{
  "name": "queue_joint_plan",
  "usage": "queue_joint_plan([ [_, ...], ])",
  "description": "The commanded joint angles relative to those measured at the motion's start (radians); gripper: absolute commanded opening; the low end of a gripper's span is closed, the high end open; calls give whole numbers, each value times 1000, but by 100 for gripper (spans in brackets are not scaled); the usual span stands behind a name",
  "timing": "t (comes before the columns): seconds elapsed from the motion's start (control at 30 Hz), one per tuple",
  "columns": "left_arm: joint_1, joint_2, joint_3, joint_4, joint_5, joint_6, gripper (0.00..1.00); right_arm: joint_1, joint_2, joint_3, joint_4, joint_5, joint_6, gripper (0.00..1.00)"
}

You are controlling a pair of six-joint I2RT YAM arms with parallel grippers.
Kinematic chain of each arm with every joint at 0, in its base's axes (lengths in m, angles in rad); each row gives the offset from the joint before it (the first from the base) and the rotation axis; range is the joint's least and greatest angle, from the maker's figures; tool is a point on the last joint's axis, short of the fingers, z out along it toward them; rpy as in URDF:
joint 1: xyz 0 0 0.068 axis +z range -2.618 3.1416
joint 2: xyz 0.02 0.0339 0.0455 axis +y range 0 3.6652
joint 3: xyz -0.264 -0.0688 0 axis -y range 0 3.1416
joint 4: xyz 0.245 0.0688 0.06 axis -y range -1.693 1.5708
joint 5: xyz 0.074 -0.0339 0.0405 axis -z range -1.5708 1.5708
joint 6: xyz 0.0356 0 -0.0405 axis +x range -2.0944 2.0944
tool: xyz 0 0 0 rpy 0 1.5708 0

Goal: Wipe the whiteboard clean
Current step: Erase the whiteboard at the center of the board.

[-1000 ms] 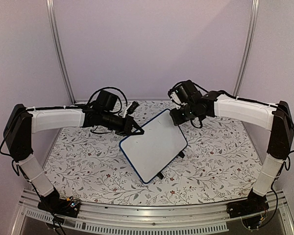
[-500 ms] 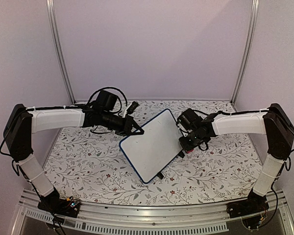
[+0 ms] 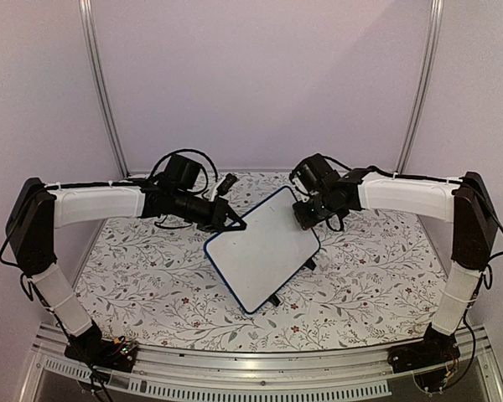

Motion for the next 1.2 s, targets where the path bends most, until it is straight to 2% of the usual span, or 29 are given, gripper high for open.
queue_joint_plan([
  [0.0, 4, -5, -10, 31, 30, 8, 0, -10, 44, 17, -9, 21, -14, 25],
  [0.4, 4, -13, -12, 37, 37, 3, 0, -19, -28, -233, 35, 25, 56, 25],
  [0.53, 2, -11, -13, 38, 37, 1, 0, -20, -27, -201, 36, 20, 57, 25],
  [0.93, 1, -14, -15, 37, 31, 5, 0, -20, 64, 35, -11, 33, 15, 25],
  [1.17, 3, -18, -13, 36, 32, 6, 0, -23, 74, -20, -16, 36, 40, 25],
])
